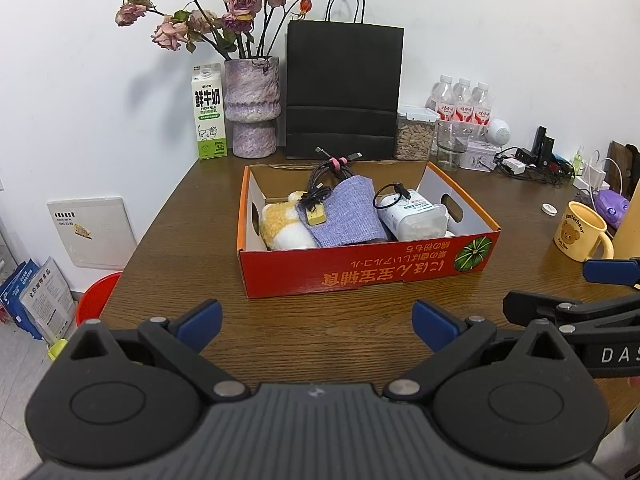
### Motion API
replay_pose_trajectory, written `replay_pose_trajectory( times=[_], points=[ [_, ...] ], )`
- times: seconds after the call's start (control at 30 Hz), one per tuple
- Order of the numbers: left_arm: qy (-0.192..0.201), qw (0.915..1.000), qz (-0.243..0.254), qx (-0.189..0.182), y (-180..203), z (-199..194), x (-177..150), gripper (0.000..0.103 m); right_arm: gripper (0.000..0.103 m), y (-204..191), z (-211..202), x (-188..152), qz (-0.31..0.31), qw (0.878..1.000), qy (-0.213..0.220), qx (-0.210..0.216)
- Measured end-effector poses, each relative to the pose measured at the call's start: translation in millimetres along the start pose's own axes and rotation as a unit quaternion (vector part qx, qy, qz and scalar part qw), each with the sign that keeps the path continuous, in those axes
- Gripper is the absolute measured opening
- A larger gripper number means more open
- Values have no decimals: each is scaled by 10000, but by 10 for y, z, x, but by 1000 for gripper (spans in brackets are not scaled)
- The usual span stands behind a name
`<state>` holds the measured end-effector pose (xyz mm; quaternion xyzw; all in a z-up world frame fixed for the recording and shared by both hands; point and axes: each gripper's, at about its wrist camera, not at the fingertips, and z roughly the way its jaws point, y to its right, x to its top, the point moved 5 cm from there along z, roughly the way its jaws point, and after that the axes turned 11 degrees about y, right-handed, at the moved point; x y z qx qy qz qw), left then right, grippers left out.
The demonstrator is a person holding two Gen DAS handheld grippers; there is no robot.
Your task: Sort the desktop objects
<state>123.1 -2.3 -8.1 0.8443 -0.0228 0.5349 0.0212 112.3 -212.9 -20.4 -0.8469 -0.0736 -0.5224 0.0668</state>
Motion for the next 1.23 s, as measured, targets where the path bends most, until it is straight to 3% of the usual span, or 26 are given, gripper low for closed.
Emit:
replay_pose_trajectory(
  times=[1.23],
  points=[
    [-68,10000,-41,-47,19,75,0,103,103,38,47,-3,22,10000,-20,-71]
  ],
)
